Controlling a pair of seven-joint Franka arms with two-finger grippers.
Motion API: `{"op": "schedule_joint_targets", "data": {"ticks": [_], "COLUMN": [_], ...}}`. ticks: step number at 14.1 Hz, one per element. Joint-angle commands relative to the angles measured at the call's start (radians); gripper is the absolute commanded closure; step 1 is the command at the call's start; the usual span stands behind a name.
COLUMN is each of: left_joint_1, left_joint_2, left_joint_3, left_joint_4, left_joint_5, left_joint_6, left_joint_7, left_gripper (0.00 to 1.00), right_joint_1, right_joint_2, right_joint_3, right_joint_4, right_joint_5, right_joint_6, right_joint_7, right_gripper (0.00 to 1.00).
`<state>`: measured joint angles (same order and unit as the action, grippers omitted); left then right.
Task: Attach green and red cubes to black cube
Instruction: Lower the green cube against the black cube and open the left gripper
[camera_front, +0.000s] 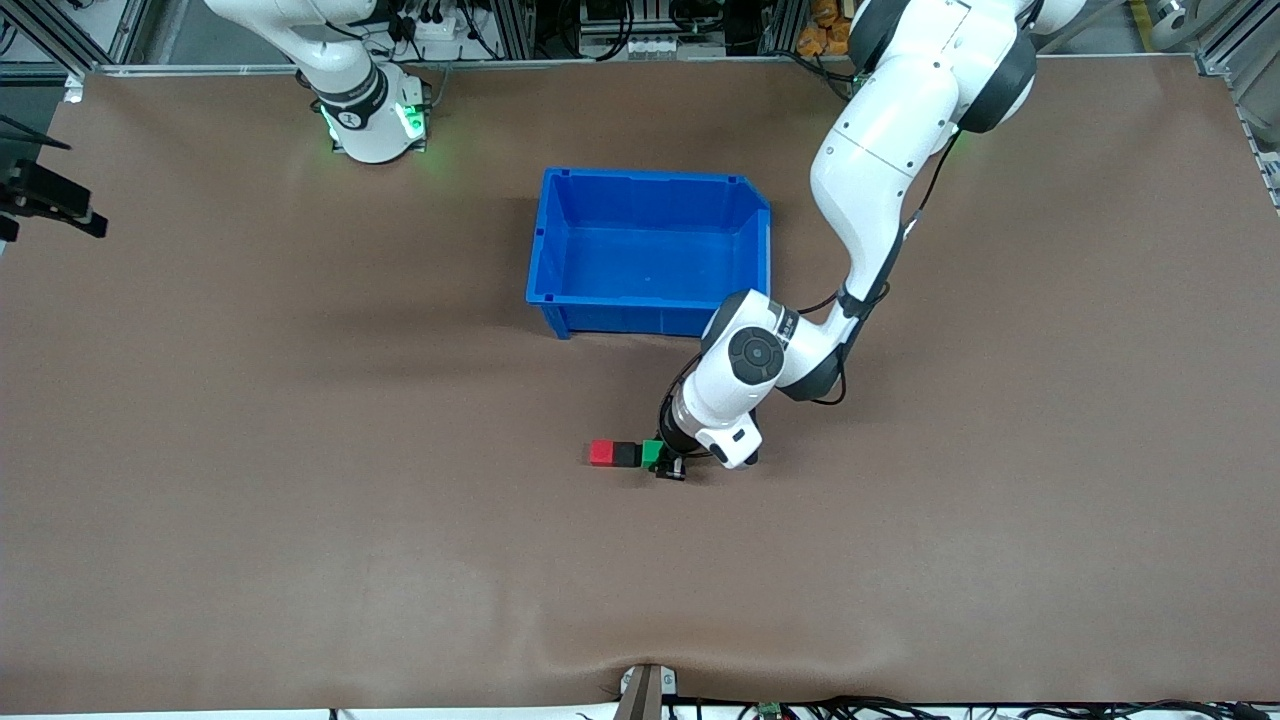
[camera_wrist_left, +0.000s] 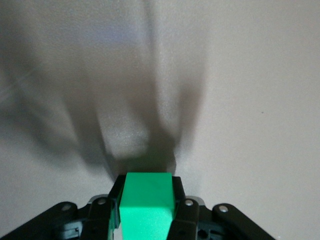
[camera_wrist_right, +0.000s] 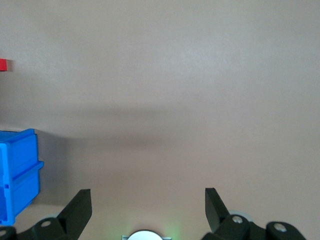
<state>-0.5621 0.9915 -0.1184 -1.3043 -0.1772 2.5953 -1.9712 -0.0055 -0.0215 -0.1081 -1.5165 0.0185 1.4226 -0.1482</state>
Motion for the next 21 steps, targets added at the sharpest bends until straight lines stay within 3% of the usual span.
{"op": "schedule_joint_targets", "data": {"ticks": [1,4,5,6,7,8,13,16,18,21], "left_joint_1": [-0.019,-0.03,-0.03,-0.03,-0.03,-0.032,-0.036,-0.025,-0.019,0.022], "left_joint_2": [0.033,0.042,0.042,0.044,0.042,0.042,0.035,-0.04,-0.103,-0.194], "left_joint_3": [0.014,0.017,0.017,0.017,0.017,0.017,0.019,0.023,0.032,0.029], "left_joint_4": [0.046,0.053,0.053,0.051,0.051,0.051,0.051,0.024,0.022,0.02], "left_joint_5": [-0.016,-0.016,-0.016,-0.015,-0.015,-0.013,-0.007,0.074,0.19,0.22], "left_joint_6": [0.011,0.011,0.011,0.011,0.011,0.011,0.011,-0.018,-0.172,-0.299], "left_joint_7": [-0.012,-0.006,0.001,0.003,0.006,0.006,0.012,0.032,0.032,0.061], "left_gripper": [1.0,1.0,0.92,0.73,0.3,0.0,0.0,0.0,0.0,0.0], "right_joint_1": [-0.002,0.036,0.035,0.035,0.035,0.035,0.03,0.038,0.039,0.047], "right_joint_2": [0.034,0.031,0.031,0.031,0.029,0.029,0.029,0.029,0.029,0.029], "right_joint_3": [0.001,0.007,0.008,0.008,0.007,0.008,0.007,0.007,0.008,0.008], "right_joint_4": [0.121,0.131,0.13,0.13,0.128,0.128,0.134,0.134,0.134,0.136], "right_joint_5": [-0.018,-0.031,-0.026,-0.023,-0.025,-0.025,-0.029,-0.031,-0.026,-0.025], "right_joint_6": [-0.037,-0.041,-0.041,-0.041,-0.042,-0.042,-0.041,-0.039,-0.037,-0.034], "right_joint_7": [-0.005,-0.002,-0.008,-0.007,-0.007,-0.007,-0.007,-0.004,-0.001,0.001], "right_gripper": [0.0,0.0,0.0,0.0,0.0,0.0,0.0,0.0,0.0,0.0]}}
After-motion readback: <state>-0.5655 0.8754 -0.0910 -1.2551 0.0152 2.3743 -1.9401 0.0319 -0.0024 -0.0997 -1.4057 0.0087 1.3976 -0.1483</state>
